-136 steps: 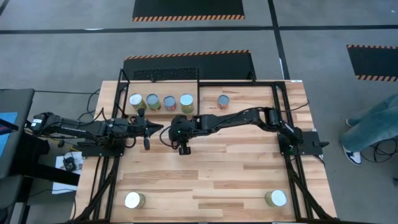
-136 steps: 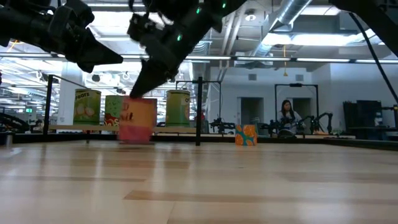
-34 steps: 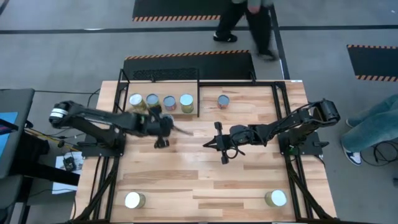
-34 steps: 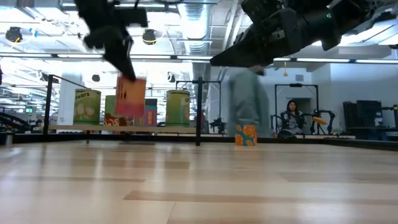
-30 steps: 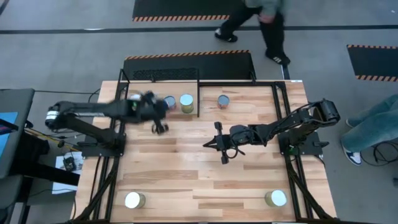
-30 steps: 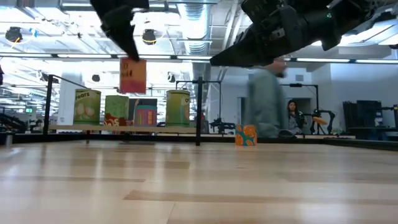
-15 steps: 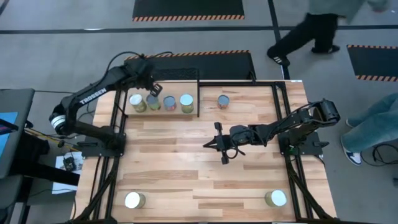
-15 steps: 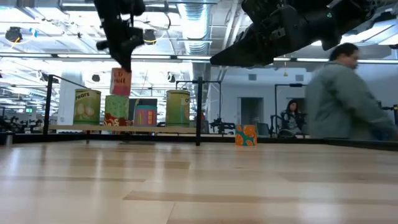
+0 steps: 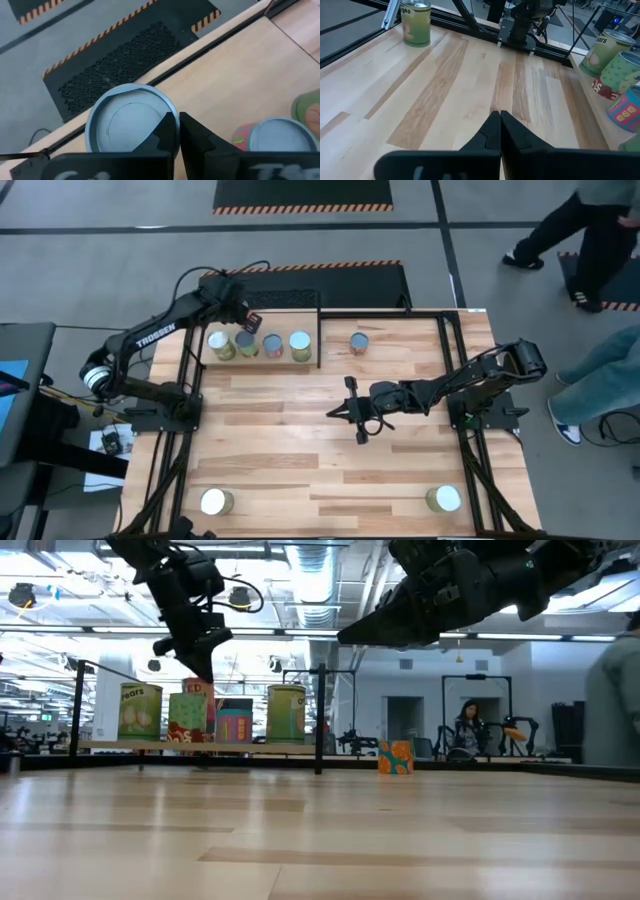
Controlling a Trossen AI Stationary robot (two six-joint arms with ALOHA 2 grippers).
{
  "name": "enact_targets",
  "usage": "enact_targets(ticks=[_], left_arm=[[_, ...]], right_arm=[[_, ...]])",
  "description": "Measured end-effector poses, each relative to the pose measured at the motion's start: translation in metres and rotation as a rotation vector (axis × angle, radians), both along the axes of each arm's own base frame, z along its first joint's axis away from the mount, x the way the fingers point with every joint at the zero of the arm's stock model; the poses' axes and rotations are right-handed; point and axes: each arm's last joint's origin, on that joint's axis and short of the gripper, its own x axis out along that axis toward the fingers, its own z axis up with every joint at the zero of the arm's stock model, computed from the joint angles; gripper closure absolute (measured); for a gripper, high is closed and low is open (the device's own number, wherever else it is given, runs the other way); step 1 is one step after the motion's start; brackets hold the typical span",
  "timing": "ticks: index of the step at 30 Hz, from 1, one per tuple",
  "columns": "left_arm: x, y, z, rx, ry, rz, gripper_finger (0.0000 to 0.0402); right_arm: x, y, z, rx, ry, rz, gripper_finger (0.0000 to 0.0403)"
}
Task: Pick and place cans onto a shelf
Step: Put the canned mixed fruits on the shelf
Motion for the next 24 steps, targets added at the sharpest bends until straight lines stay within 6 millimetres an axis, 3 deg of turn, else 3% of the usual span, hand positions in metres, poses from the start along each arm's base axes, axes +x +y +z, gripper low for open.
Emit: enact_targets(ticks=[11, 24], left_arm=[[0.017, 0.017, -0.035, -0.12, 0.04, 0.008, 0.0401], [0.023, 0.015, -0.038, -0.128, 0.039, 0.023, 0.0401]], right_arm=[[0.0, 0.0, 0.0, 0.001, 0.0, -0.001, 0.039], [0.0, 0.0, 0.0, 0.001, 0.001, -0.001, 0.039]])
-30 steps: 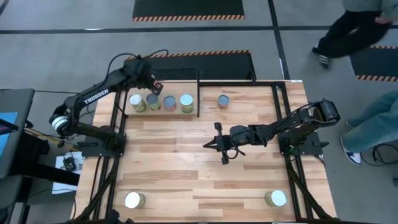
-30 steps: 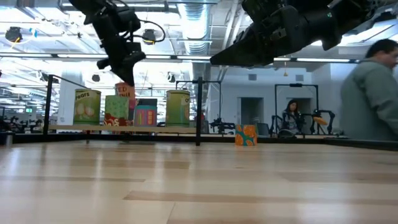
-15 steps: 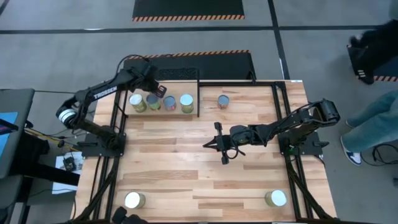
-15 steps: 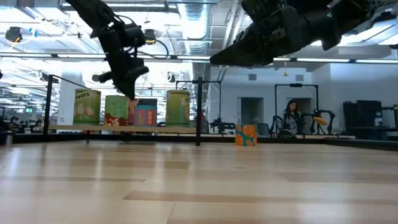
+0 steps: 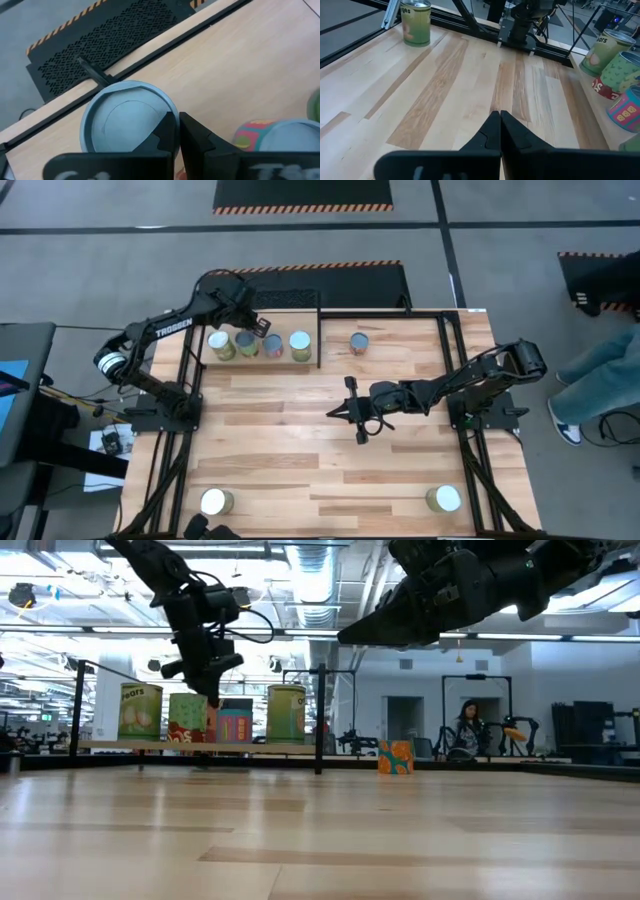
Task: Pick and place cans onto a shelf
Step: Put the canned mixed fruits on the shelf
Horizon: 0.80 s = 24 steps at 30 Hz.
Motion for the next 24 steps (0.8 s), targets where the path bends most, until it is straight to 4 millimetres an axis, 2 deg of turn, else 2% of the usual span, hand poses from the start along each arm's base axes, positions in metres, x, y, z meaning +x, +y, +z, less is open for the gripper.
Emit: enact_targets(ticks=[18, 24], left_arm=[[0.0023, -0.0061, -0.0002, -0.025, 0.009, 0.001, 0.0401], [0.0037, -0.0069, 0.0042, -0.035, 0.014, -0.001, 0.037]], right_arm=[[0.0, 0.0, -0.0001, 0.0, 0.001, 0.0, 0.039], [0.0, 0.0, -0.0002, 0.0, 0.001, 0.0, 0.039]])
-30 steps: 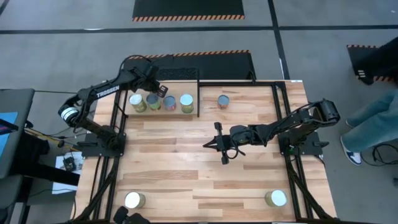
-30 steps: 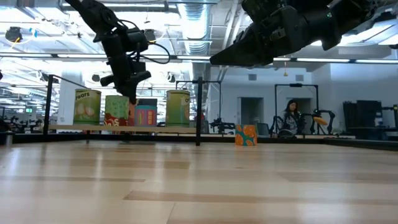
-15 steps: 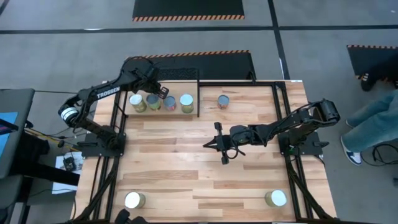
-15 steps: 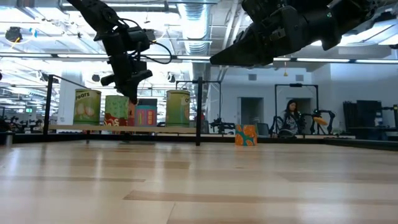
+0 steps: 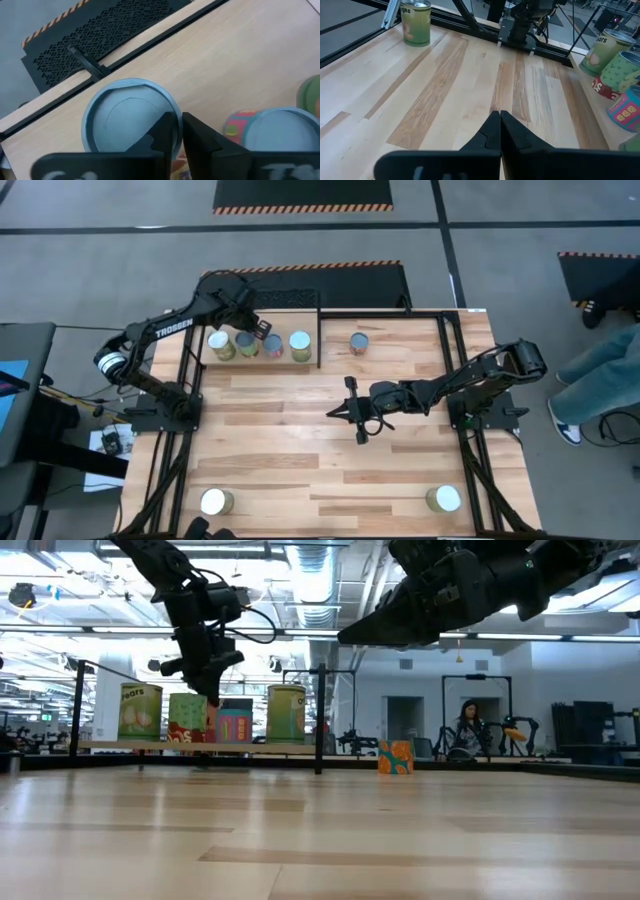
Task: Pick and place cans onto a shelf
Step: Put the canned mixed fruits on the shelf, then put the canned pears on the shelf
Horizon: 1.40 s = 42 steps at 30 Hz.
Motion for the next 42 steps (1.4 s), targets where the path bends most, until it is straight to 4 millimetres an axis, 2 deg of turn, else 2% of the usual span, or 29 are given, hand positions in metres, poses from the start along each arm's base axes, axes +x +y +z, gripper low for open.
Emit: enact_targets(ticks=[7, 14, 19, 24, 28, 31, 37, 42], left_arm=[[0.003, -0.002, 0.008, -0.009, 0.007, -0.019, 0.0334], [0.003, -0.002, 0.012, 0.006, 0.015, -0.043, 0.0323], [-0.002, -0.015, 0.033, 0.085, -0.004, -0.115, 0.0331], [-0.009, -0.049, 0.063, 0.227, -0.091, -0.204, 0.0357], [-0.011, -0.088, 0.064, 0.337, -0.219, -0.341, 0.0381], [-0.012, -0.117, 0.057, 0.415, -0.353, -0.446, 0.0396], [-0.016, -0.165, 0.028, 0.496, -0.603, -0.633, 0.0398], [-0.019, -0.187, 0.0, 0.511, -0.728, -0.732, 0.0397]], right_arm=[[0.0, 0.0, 0.0, 0.0, 0.0, 0.0, 0.039], [0.0, 0.0, 0.0, 0.0, 0.003, 0.0, 0.039], [-0.001, 0.0, -0.002, -0.008, 0.019, 0.003, 0.039], [-0.008, 0.0, 0.008, -0.016, 0.033, -0.005, 0.0391], [-0.016, 0.002, 0.017, -0.091, 0.016, -0.052, 0.0398], [-0.025, 0.003, 0.017, -0.106, -0.054, -0.062, 0.0397], [-0.052, 0.0, -0.002, 0.004, -0.268, -0.031, 0.0397], [-0.068, 0.013, -0.011, 0.151, -0.185, -0.007, 0.0396]])
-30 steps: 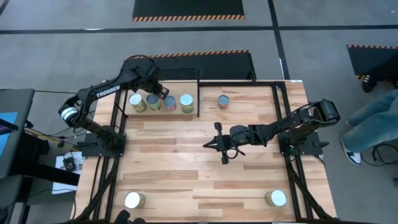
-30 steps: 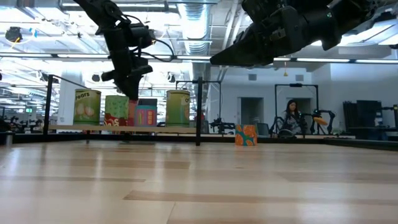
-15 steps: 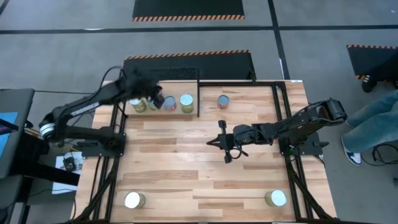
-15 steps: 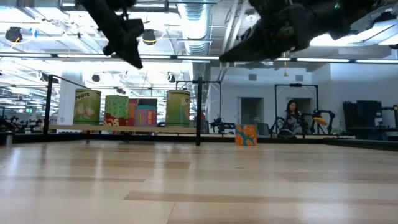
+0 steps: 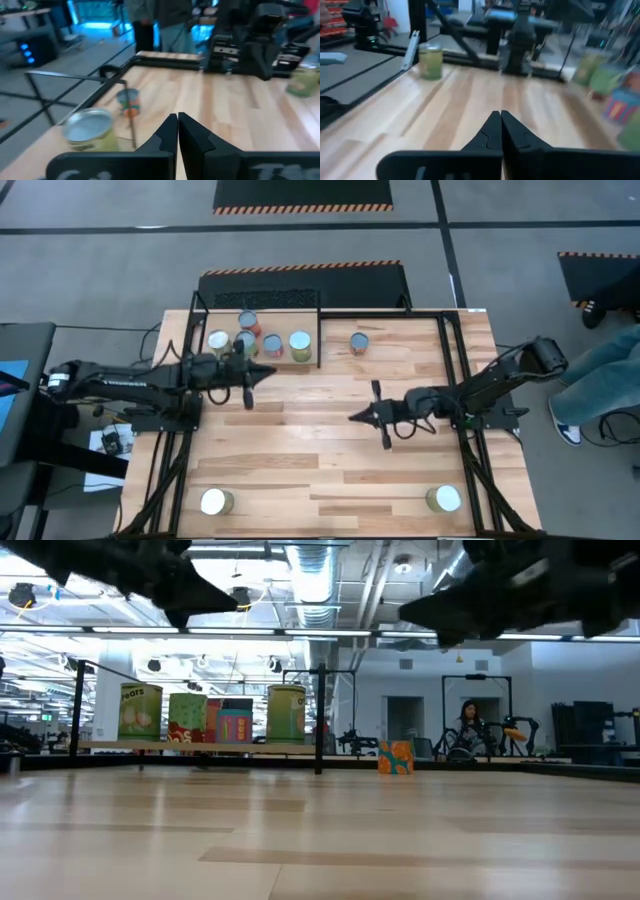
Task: Pick and place cans onto a shelf
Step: Put the canned pears on the shelf
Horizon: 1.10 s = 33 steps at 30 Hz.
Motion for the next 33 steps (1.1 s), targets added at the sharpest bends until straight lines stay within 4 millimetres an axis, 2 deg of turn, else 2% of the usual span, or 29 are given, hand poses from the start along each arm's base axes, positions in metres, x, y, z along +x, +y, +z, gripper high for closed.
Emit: enact_targets(ticks=[4, 10, 14, 20, 27, 33], left_arm=[[-0.001, -0.007, -0.019, 0.008, -0.026, -0.034, 0.0397], [-0.003, -0.01, -0.031, 0.016, 0.002, -0.032, 0.0397], [-0.003, -0.011, -0.032, 0.013, 0.001, -0.036, 0.0397], [-0.003, -0.011, -0.032, 0.015, -0.001, -0.036, 0.0397], [-0.003, -0.011, -0.031, 0.044, 0.002, -0.041, 0.0397], [-0.003, -0.011, -0.031, 0.048, 0.002, -0.042, 0.0397]], right_arm=[[-0.009, 0.022, 0.0, 0.036, 0.264, -0.046, 0.0396], [-0.029, 0.063, 0.026, 0.102, 0.613, -0.166, 0.0395], [-0.045, 0.092, 0.049, 0.179, 0.75, -0.198, 0.0391], [-0.072, 0.132, 0.07, 0.294, 0.947, -0.329, 0.0364], [-0.096, 0.176, 0.079, 0.443, 1.223, -0.557, 0.0321], [-0.1, 0.201, 0.08, 0.496, 1.267, -0.623, 0.0278]])
